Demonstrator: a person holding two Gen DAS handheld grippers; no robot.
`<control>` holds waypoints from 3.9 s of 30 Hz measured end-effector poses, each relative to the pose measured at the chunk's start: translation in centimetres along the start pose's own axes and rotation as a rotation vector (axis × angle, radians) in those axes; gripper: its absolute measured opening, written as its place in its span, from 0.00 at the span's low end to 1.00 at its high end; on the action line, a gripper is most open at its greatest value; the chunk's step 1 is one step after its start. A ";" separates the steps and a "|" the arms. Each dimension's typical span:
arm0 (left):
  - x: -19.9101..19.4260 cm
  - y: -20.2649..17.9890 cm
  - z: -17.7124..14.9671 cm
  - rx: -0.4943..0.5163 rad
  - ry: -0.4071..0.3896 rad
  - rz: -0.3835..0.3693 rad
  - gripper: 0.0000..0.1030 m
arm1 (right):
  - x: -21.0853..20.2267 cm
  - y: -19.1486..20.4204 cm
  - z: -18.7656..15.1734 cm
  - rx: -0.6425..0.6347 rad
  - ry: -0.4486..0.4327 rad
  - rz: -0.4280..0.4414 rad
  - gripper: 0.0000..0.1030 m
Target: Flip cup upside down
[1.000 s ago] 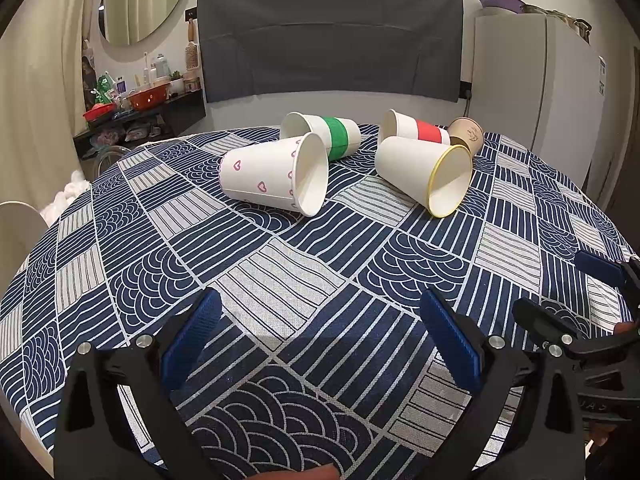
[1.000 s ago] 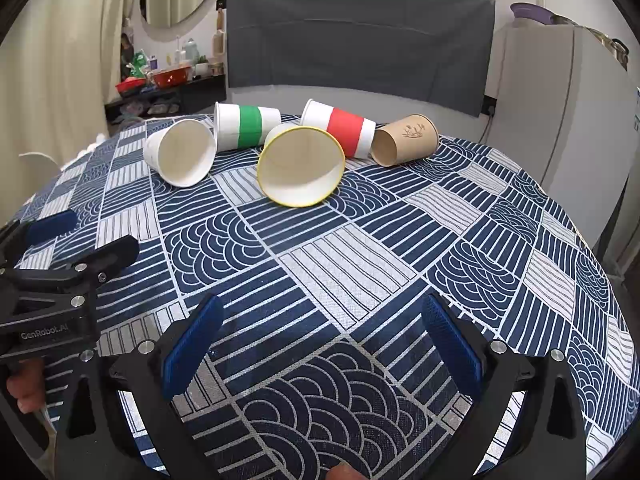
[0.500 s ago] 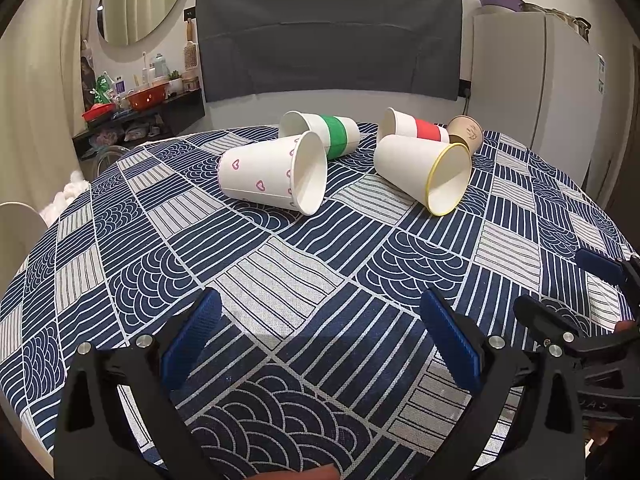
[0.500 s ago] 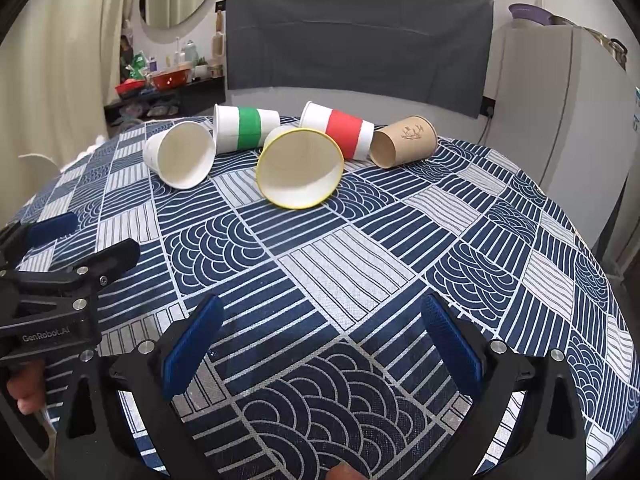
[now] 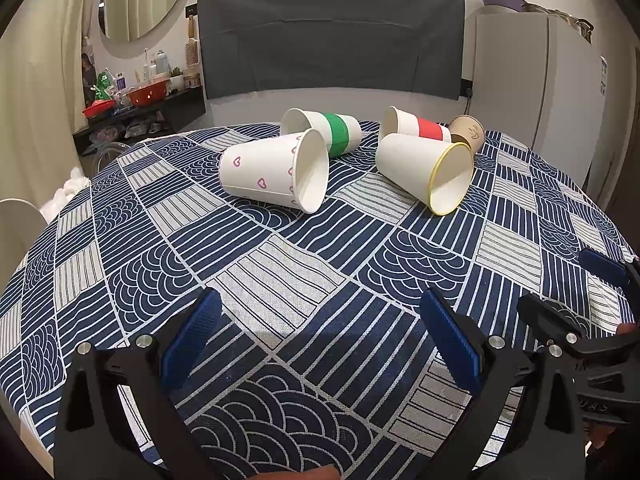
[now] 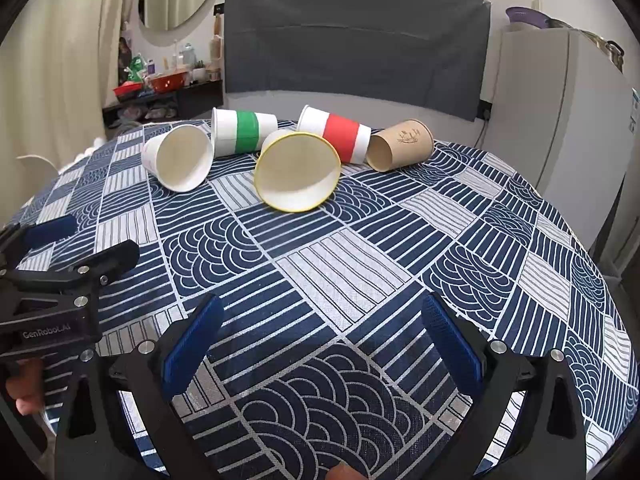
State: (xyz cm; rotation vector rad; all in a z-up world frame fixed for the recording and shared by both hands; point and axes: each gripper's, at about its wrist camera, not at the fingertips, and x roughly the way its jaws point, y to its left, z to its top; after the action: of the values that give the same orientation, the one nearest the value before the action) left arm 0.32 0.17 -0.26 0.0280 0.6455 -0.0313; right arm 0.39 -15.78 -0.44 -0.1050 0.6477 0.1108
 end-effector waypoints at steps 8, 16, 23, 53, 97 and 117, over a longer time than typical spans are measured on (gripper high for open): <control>0.1 -0.3 0.0 0.004 -0.004 0.017 0.94 | 0.0 0.0 0.1 -0.001 0.004 -0.002 0.92; -0.1 -0.2 -0.1 0.005 -0.005 0.014 0.94 | 0.0 0.2 0.0 -0.009 -0.008 -0.006 0.92; 0.1 -0.4 0.0 0.013 0.004 -0.002 0.94 | -0.2 0.3 0.0 -0.008 -0.016 -0.004 0.92; -0.4 2.8 1.6 0.000 0.012 0.008 0.94 | -1.7 0.4 0.7 -0.038 -0.079 0.040 0.92; 5.0 16.3 6.3 -0.026 0.170 -0.025 0.94 | 12.7 13.9 13.2 -0.483 0.135 0.416 0.91; 3.6 16.3 4.3 -0.040 0.182 -0.004 0.94 | 9.3 13.0 11.1 -0.485 0.117 0.566 0.51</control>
State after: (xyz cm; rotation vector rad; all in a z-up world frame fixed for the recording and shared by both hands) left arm 6.39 16.24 1.26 -0.0093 0.8282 -0.0196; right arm 12.56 -0.80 1.89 -0.3959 0.7434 0.8138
